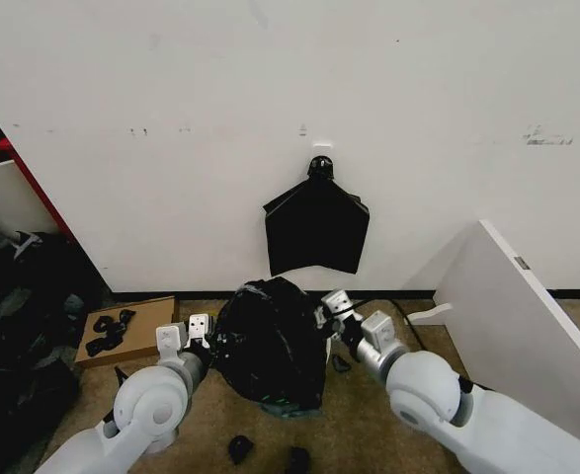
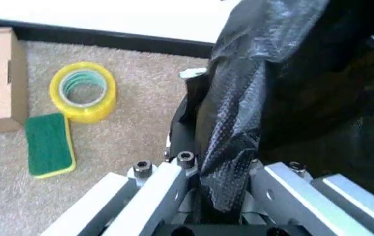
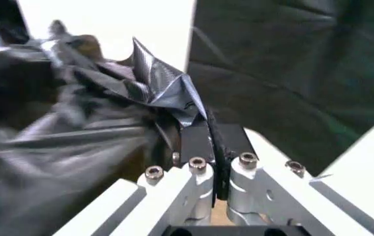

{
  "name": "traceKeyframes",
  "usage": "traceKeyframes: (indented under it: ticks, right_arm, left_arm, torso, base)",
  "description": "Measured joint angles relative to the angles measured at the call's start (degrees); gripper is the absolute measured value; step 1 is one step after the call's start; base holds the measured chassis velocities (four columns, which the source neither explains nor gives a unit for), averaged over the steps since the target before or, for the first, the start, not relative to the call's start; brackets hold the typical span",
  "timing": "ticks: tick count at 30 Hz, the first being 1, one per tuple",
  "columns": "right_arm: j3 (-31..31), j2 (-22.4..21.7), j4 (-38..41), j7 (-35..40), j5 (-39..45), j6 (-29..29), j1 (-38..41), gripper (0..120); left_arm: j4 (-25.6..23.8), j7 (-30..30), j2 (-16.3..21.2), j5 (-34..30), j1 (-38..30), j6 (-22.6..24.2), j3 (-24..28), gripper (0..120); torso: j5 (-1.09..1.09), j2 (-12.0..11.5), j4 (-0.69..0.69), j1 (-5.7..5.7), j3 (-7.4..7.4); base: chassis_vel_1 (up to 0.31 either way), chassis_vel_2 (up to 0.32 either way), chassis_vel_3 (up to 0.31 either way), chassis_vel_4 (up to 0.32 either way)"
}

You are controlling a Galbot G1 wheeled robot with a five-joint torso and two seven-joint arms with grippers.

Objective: Place the garbage bag over the trash bin.

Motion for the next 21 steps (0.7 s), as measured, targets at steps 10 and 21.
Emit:
traceKeyframes:
  ticks: [10,21]
  right_arm:
    - [0.89,-0.73,-6.09,-1.57,-1.66,0.68,-0.31,0]
    - [0.55,-1.4,-7.73,-4.22,-4.04,3.05,-4.04,0]
  left_arm:
    - [0.37,3.71,0.46,3.4,0.19,-3.47,-1.1,1]
    - [1.39,1.68,-1.85,-2.92,-1.9,-7.04,-2.49,1]
  torso:
    - [0.0,0.0,0.0,0.0,0.0]
    - [0.0,0.0,0.01,0.0,0.0]
  base:
    - [0.0,0.0,0.0,0.0]
    - [0.0,0.0,0.0,0.0]
